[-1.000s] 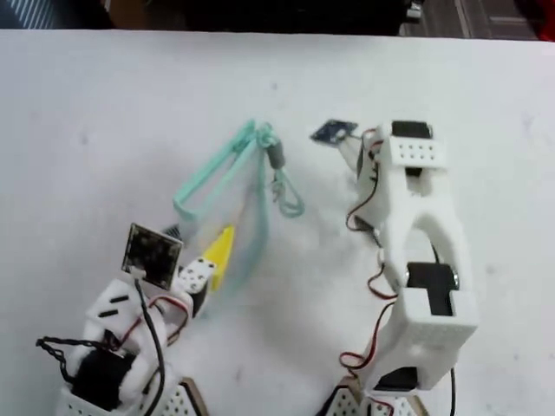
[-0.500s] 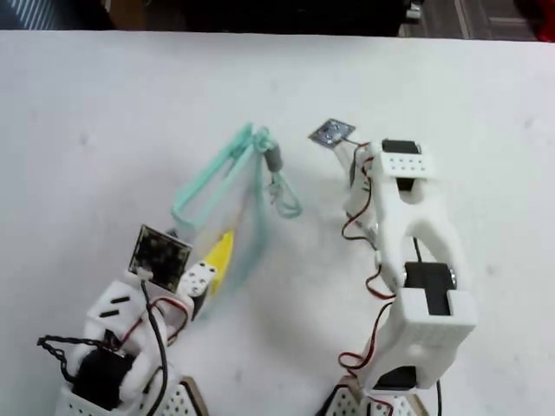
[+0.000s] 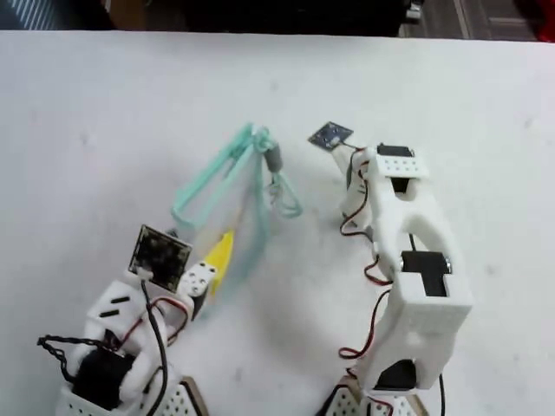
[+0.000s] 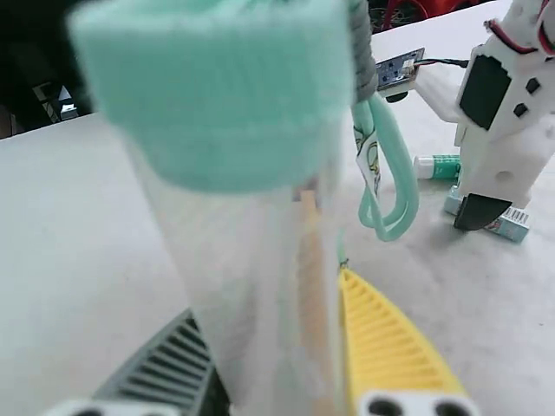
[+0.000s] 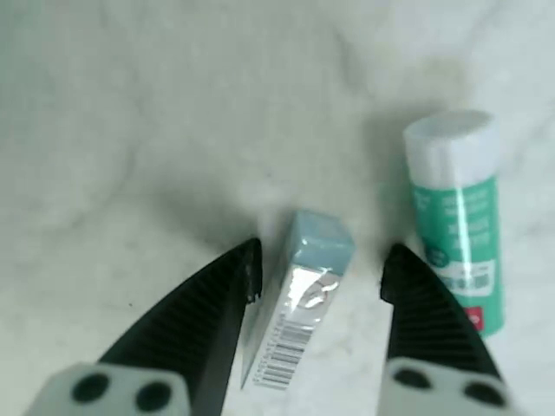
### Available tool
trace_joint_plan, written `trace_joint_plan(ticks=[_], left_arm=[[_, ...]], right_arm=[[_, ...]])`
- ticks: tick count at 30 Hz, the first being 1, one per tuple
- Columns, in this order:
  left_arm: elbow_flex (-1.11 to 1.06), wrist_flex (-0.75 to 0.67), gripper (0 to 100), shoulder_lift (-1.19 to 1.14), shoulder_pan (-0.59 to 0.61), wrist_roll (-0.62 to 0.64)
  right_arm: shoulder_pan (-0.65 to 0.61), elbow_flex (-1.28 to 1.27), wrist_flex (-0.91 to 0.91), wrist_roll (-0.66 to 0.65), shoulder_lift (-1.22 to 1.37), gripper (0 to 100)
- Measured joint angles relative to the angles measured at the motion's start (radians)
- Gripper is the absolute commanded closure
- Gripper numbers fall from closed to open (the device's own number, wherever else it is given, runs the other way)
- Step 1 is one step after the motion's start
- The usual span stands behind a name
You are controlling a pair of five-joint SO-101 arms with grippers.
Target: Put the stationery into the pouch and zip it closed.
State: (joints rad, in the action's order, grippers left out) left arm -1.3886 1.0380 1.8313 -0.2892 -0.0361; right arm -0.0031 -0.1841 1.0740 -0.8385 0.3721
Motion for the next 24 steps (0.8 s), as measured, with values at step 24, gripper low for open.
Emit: trace_joint_plan(ticks=[24], left_arm=[[0.0,0.0,83,0.0,-0.002,0.0]], right_arm=[[0.002,0.014,-0.014,0.002,0.005,97.4]])
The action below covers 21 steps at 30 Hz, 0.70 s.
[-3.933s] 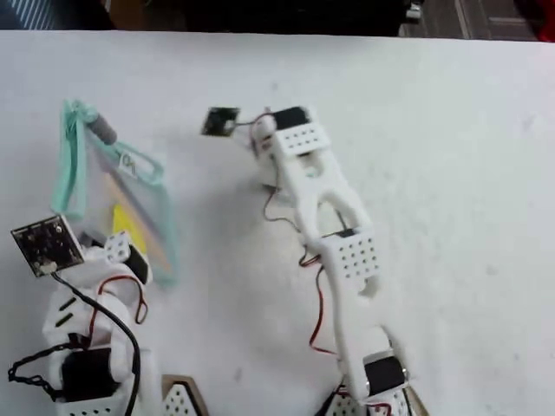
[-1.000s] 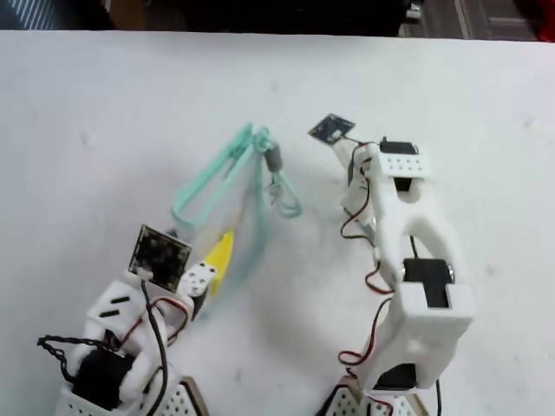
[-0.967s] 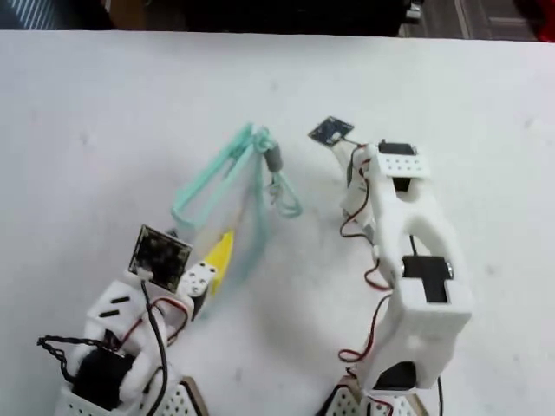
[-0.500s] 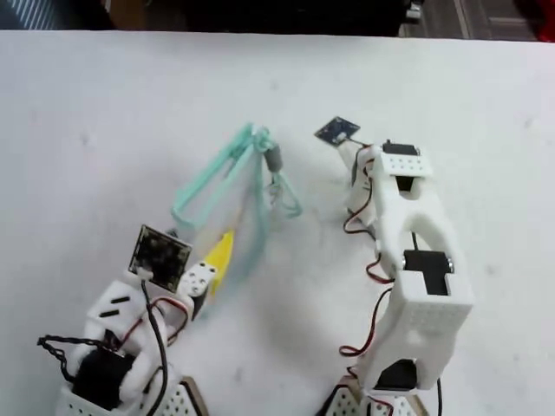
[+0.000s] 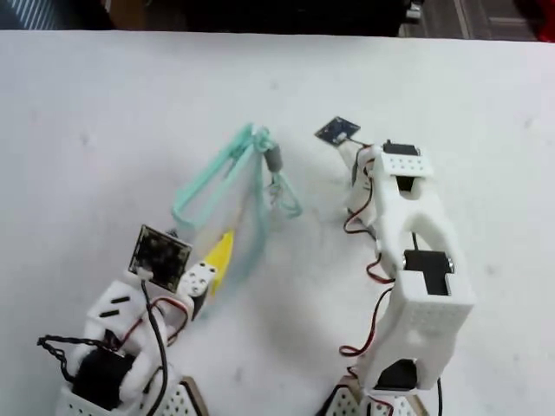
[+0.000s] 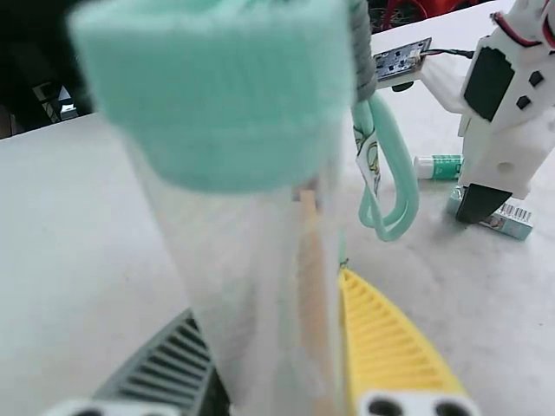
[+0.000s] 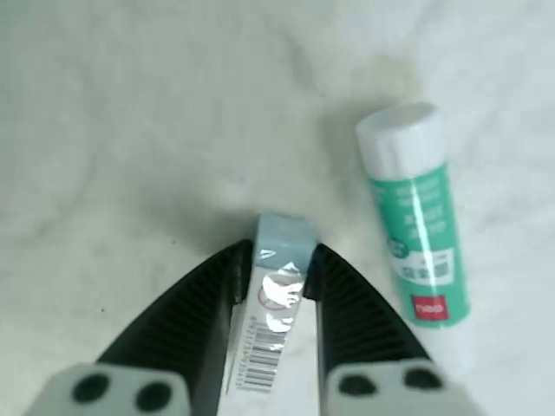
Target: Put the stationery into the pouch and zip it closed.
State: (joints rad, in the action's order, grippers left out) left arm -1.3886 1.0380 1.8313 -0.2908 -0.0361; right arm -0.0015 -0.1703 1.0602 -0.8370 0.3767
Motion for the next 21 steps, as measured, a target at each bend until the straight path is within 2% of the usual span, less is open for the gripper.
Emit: trace_joint_plan(ticks=[18,21], left_arm=[[0.0,0.0,83,0.0,0.0,0.0],[0.0,0.0,83,0.0,0.0,0.0]], right_arm=[[0.0,0.0,0.0,0.0,0.0,98.4],[-0.005,0.002,0.046,0.0,0.0,98.2]])
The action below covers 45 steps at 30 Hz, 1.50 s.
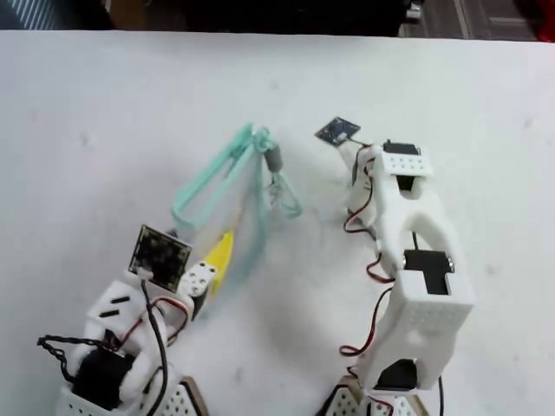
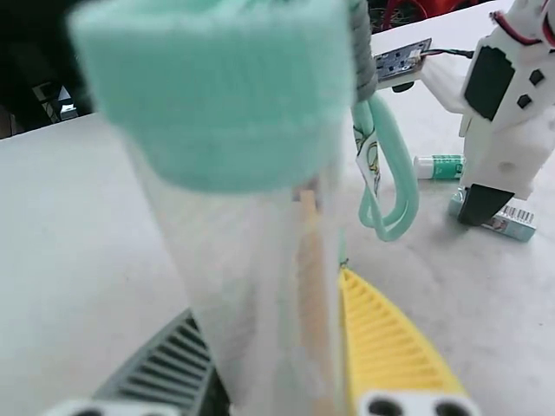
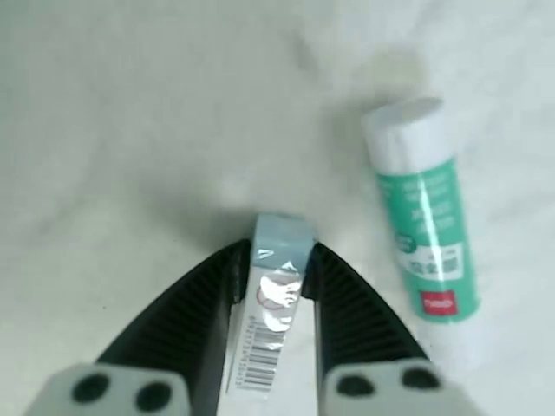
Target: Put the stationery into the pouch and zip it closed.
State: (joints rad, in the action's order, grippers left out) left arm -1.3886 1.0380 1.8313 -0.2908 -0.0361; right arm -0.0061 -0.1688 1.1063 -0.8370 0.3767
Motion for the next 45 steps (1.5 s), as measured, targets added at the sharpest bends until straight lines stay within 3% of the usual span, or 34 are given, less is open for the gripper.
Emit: trace_joint_plan(ticks=[8,17,26,34,45], left_arm=[[0.0,0.003,79,0.0,-0.021,0.0],[-0.002,0.038,79,-0.002,-0.071,-0.002],[-0.002,0.038,79,-0.002,-0.071,-0.003],[-0.002,0.038,79,-0.002,-0.071,-0.003],[-0.002,0.038,79,-0.002,-0.071,-0.003]], right_arm=[[-0.068,0.031,0.221,0.0,-0.137,98.2],[-0.11,0.029,0.348,0.0,-0.563,98.2],[-0.141,0.028,0.319,0.233,-1.034,98.2],[-0.356,0.089,0.31,0.262,-1.277,98.2],[-0.698,0.31,0.109,0.282,-1.33,98.2]])
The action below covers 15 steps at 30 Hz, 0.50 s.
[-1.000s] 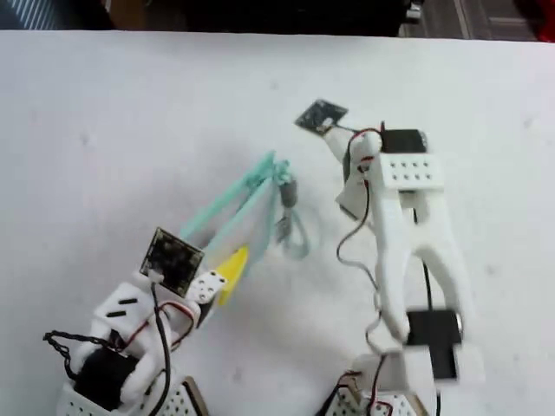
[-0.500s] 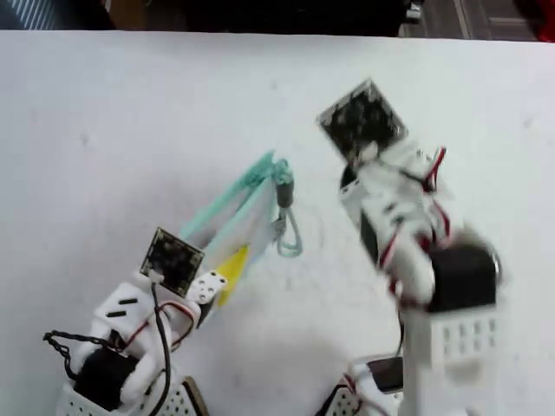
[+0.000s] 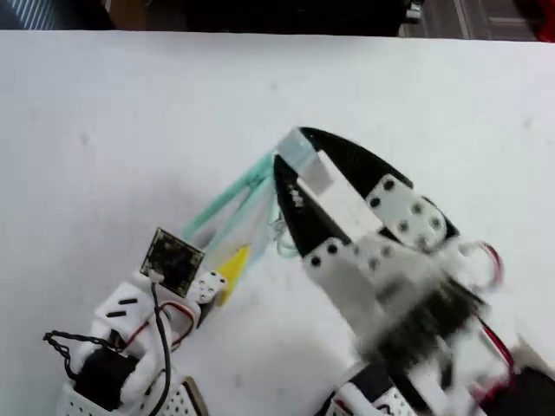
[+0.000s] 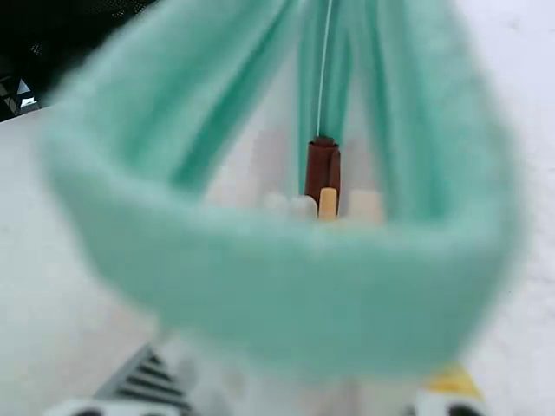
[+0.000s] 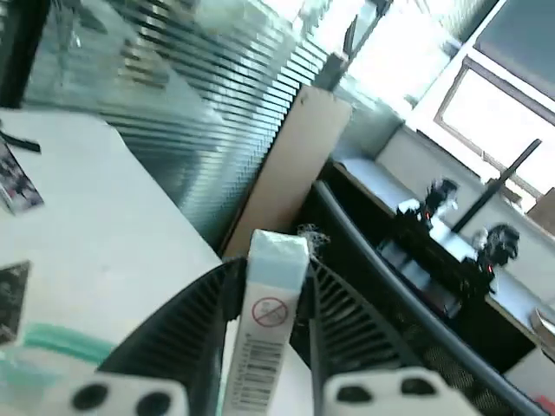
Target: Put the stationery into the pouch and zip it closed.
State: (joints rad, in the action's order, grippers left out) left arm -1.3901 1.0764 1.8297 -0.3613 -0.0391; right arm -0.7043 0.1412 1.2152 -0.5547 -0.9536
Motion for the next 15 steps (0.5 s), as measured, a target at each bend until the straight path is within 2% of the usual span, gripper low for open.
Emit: trace_joint_plan(ticks=[3,6,15], left_arm=[[0.0,0.0,79,0.0,0.0,0.0],[0.0,0.0,79,0.0,0.0,0.0],[0.0,0.0,79,0.0,0.0,0.0]], right_arm=[[-0.086,-0.005,-0.023,0.101,0.0,98.2],[-0.121,-0.06,-0.026,0.201,0.002,98.2],[-0.135,-0.373,-0.206,0.244,0.021,98.2]])
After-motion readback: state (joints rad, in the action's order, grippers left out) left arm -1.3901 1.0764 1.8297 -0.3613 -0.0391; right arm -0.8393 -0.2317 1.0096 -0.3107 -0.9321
